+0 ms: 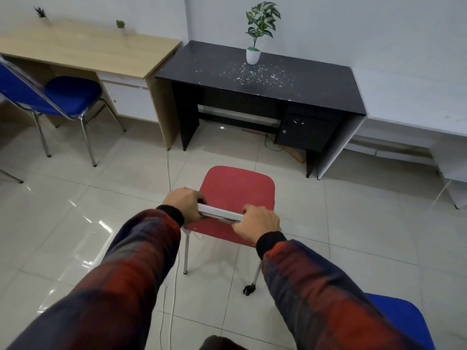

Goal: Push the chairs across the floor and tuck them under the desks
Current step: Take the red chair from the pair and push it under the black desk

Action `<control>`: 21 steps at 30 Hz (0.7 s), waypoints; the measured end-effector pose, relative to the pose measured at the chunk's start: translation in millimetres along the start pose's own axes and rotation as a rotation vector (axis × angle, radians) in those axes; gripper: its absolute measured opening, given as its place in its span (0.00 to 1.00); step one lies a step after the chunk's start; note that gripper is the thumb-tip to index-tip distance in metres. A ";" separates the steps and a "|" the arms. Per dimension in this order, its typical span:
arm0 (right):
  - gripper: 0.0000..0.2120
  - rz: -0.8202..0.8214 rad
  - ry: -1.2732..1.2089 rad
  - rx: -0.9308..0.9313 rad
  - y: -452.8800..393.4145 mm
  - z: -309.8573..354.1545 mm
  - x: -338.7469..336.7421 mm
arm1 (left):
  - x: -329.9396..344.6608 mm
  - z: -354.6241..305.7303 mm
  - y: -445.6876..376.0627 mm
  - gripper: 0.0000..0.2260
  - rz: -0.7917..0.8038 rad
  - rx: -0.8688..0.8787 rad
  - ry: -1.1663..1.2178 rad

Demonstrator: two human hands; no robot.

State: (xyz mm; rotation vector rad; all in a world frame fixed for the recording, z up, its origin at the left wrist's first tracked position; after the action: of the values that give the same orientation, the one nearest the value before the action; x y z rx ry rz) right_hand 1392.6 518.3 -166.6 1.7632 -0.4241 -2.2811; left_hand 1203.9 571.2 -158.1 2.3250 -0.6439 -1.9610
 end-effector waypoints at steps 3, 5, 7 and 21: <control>0.18 -0.002 0.023 -0.004 -8.0 21.9 2.6 | -6.9 20.0 -3.6 0.10 0.017 -0.004 -0.005; 0.18 0.010 0.036 -0.010 -7.3 30.2 10.6 | -1.6 29.6 1.5 0.11 0.015 -0.010 -0.019; 0.18 0.021 0.047 -0.020 -5.5 37.1 20.9 | 5.6 38.4 7.7 0.13 0.006 -0.025 -0.029; 0.19 0.079 0.093 -0.067 -45.4 -50.7 -28.2 | 19.0 -43.5 -36.6 0.09 -0.048 -0.033 0.025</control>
State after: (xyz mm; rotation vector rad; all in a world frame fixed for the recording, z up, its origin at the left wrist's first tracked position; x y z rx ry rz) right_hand 1448.7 566.1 -169.5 1.7790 -0.3880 -2.1247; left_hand 1258.1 588.1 -177.5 2.3635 -0.5539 -1.9429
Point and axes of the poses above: each hand's wrist, its own y-axis away from the middle knuckle, its own x-axis out of the palm, z = x × y, the point moved 7 cm from there along -y, towards the middle knuckle, and after that the axes turned 6 degrees about z, right-handed, at the moved point
